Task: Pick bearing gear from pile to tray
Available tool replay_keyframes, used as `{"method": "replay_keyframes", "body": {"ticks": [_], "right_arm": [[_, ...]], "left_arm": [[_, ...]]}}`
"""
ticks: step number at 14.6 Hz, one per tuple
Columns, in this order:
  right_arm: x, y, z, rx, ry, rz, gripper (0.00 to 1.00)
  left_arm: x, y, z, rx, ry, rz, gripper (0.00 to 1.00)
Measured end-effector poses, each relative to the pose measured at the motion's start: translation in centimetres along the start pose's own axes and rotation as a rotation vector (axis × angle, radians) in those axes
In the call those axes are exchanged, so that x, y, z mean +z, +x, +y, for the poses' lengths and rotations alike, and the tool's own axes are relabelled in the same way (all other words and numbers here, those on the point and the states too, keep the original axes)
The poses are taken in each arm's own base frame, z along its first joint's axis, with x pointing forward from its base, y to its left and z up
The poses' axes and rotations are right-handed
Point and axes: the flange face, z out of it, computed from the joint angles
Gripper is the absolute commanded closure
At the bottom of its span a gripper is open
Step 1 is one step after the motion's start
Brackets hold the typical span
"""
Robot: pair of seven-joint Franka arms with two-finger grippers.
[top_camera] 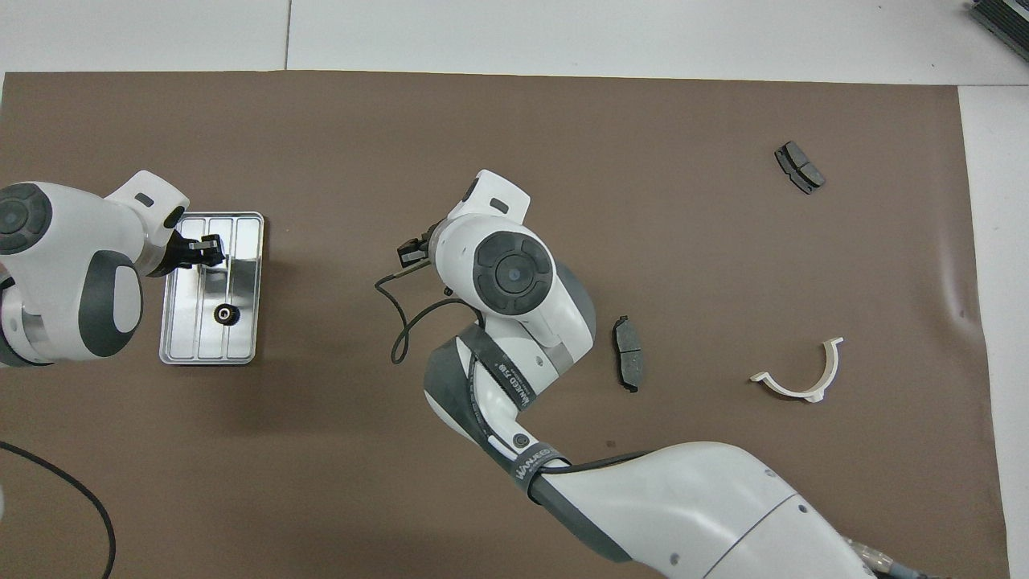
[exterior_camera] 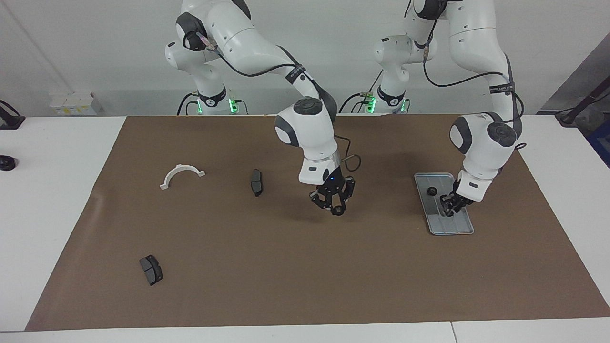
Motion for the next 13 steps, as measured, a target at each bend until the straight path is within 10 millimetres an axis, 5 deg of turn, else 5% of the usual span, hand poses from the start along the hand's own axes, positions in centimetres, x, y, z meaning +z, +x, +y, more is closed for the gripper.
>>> {"method": "replay_keyframes", "body": {"ticks": [3,5,7,9,13], "right_arm": [[2.3,-2.1,-3.9,0.110,0.029,0.000,0.06],[2.3,-2.8,-5.7,0.164,0.022,-0.004,0.05],[1.4,-2.2,-5.3,0.166,-0.041,-0.025,0.04],[-2.6,0.5,-2.6,0.200,-0.103,-0.039,0.02],[-15.5,5.2,5.2,0.234,-0.135,-0.093,0.01]], "left_arm": [[-1.8,0.3,0.4,0.013,-0.001,0.001,0.00],[-5.1,0.6,1.1,0.020,0.000,-0.013,0.00],[-8.4,0.9,3.2,-0.008,-0.005,-0.007,0.00],[-9.8,0.5,7.8,-0.079,-0.020,0.016,0.00],[-9.4,-1.8,18.2,-0.222,-0.068,0.049,0.00]]}}
